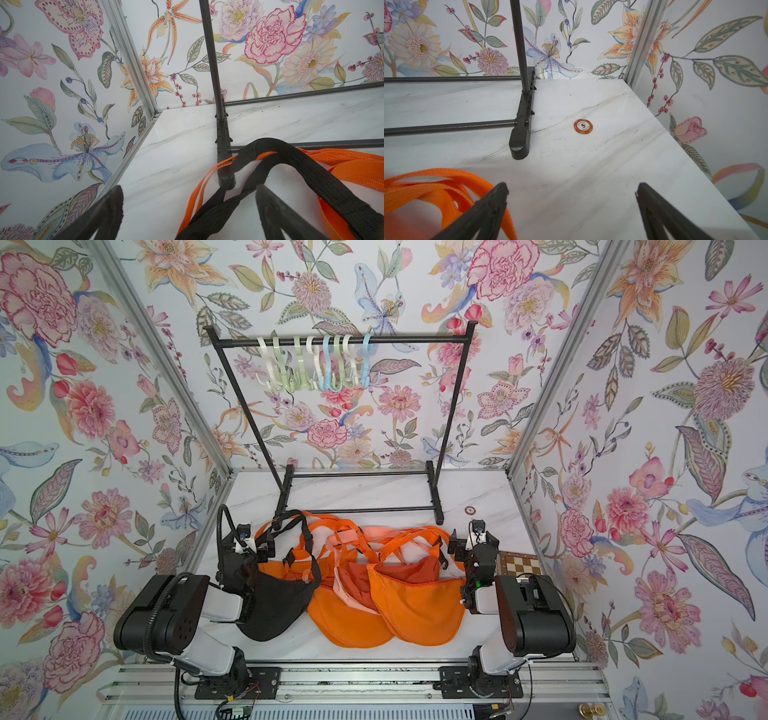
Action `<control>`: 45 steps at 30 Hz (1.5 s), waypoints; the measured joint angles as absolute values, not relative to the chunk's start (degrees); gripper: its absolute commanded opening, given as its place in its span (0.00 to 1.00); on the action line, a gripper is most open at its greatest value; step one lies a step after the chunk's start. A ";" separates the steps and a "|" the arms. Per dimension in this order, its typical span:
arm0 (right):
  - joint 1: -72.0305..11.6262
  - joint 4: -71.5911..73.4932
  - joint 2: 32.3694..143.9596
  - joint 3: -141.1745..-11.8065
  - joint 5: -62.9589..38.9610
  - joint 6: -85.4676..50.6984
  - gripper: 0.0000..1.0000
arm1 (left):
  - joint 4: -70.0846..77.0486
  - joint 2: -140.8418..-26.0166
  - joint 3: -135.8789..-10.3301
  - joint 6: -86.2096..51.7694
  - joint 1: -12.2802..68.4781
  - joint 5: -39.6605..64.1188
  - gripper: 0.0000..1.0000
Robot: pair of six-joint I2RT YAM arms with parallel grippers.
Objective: Take the bag off the hook
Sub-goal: Reset both arms
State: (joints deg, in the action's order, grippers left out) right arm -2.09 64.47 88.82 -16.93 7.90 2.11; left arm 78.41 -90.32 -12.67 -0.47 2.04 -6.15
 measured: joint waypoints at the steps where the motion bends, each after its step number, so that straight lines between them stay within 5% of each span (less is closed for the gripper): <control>1: -2.17 64.27 88.82 -16.93 7.90 2.11 0.99 | 78.41 -90.32 -12.67 -0.47 2.04 -6.15 0.99; 45: -2.17 63.61 88.82 -16.93 5.74 2.13 0.99 | 78.41 -90.32 -12.67 -0.47 2.07 -6.15 1.00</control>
